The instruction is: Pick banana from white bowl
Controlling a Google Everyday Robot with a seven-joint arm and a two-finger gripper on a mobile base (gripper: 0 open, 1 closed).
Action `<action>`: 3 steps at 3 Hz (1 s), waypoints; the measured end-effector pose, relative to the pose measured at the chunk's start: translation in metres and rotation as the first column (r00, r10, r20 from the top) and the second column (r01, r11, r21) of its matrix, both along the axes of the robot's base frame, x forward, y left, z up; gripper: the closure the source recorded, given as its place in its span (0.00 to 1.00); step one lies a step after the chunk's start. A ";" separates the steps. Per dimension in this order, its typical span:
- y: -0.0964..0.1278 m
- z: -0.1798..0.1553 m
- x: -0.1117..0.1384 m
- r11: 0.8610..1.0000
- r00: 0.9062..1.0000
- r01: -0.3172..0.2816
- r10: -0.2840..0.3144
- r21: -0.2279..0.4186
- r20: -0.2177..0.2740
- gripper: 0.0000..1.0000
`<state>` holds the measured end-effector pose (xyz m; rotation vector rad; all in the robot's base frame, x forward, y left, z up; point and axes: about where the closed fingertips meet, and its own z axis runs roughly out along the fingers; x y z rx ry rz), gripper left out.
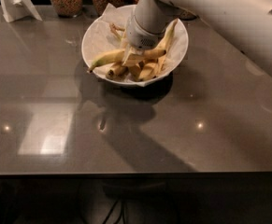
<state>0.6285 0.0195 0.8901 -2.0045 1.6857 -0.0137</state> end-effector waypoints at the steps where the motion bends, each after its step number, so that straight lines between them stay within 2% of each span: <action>1: -0.030 0.028 -0.005 0.999 0.998 0.054 -0.054 0.000 0.019 1.00; 2: -0.065 0.058 -0.020 0.995 0.994 0.102 -0.103 0.016 0.038 1.00; 3: -0.089 0.076 -0.033 0.991 0.990 0.130 -0.131 0.028 0.051 1.00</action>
Offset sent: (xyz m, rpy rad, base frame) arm -0.0387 -0.1148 0.0962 0.0339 -0.0642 -0.1737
